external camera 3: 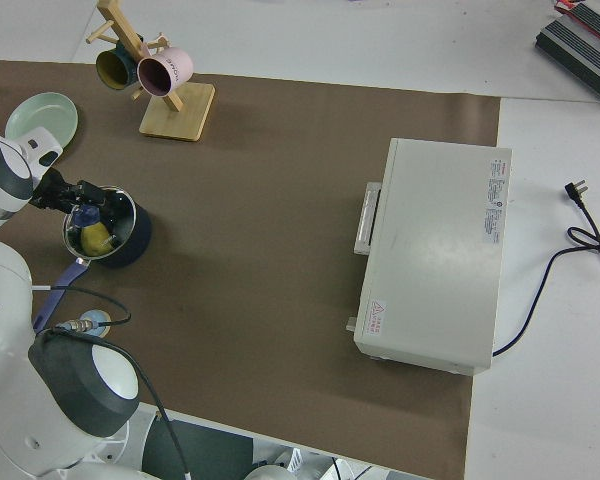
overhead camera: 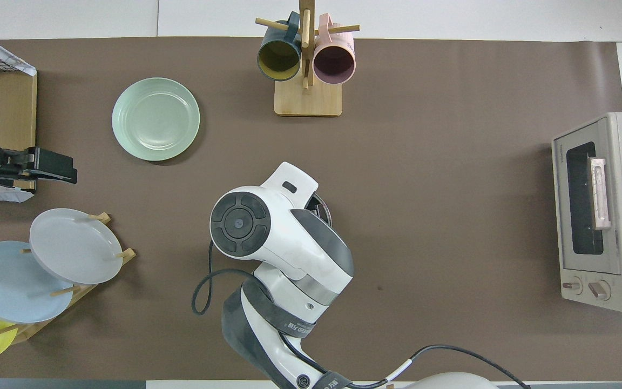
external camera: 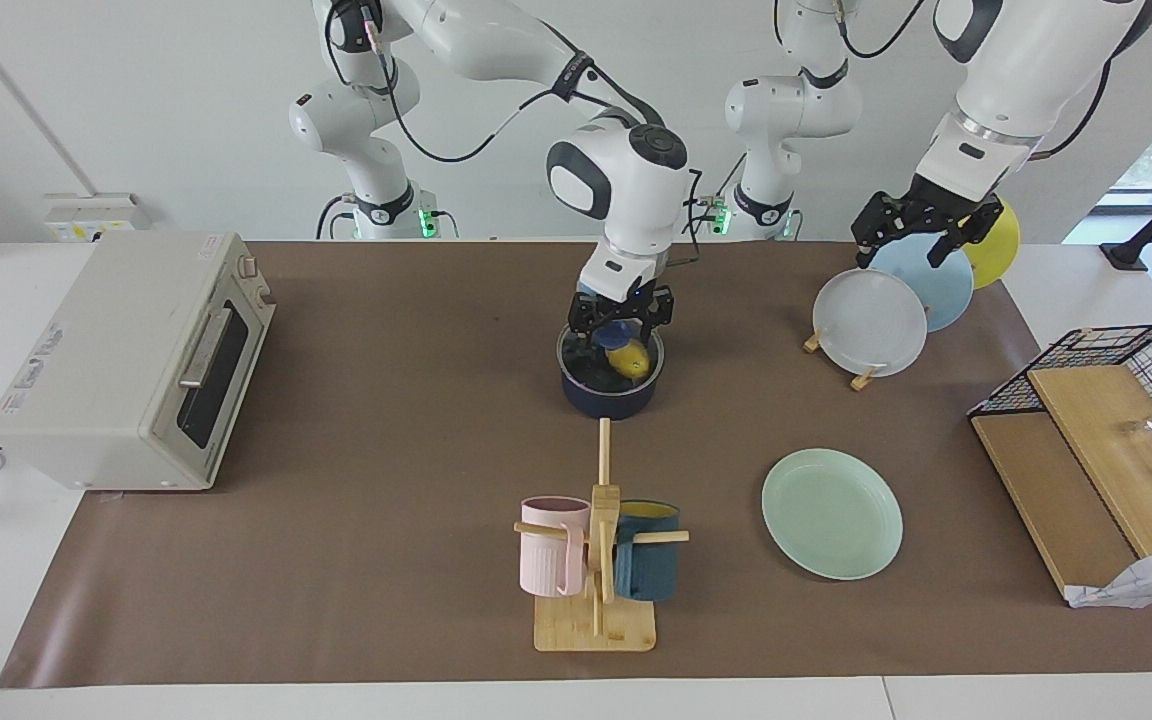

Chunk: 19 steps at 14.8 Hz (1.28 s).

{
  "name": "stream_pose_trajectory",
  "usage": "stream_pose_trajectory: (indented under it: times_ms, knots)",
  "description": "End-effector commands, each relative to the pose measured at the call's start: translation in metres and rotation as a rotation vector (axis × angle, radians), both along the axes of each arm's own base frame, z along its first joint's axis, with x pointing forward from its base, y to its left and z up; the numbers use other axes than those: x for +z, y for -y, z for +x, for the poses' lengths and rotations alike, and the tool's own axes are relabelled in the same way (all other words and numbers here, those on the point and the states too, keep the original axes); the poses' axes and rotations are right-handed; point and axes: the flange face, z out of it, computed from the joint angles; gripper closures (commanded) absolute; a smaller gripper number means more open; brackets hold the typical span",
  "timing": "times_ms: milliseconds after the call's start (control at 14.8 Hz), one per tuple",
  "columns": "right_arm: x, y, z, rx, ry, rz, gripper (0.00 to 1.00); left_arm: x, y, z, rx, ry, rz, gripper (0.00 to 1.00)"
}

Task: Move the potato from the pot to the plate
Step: 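Lower the right gripper and grasp the blue lid knob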

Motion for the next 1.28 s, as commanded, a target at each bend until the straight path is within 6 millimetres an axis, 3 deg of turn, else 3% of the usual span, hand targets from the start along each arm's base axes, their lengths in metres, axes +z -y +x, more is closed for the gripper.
stream_pose_trajectory:
  times_ms: [0,270,1217]
  knots:
    - [0.0023,0.0087,-0.0027,-0.014,-0.011,0.03,0.0,0.0009,-0.0056,-0.0029,0.0,-0.004,0.019,0.0]
    - [0.0014,0.0091,-0.003,-0.013,-0.013,0.028,0.14,0.001,-0.0031,-0.0031,-0.006,-0.002,0.019,0.0]
    - [0.0041,0.0076,-0.0034,-0.013,-0.01,0.036,0.25,0.0011,0.0042,-0.004,-0.02,0.0,0.019,0.0]
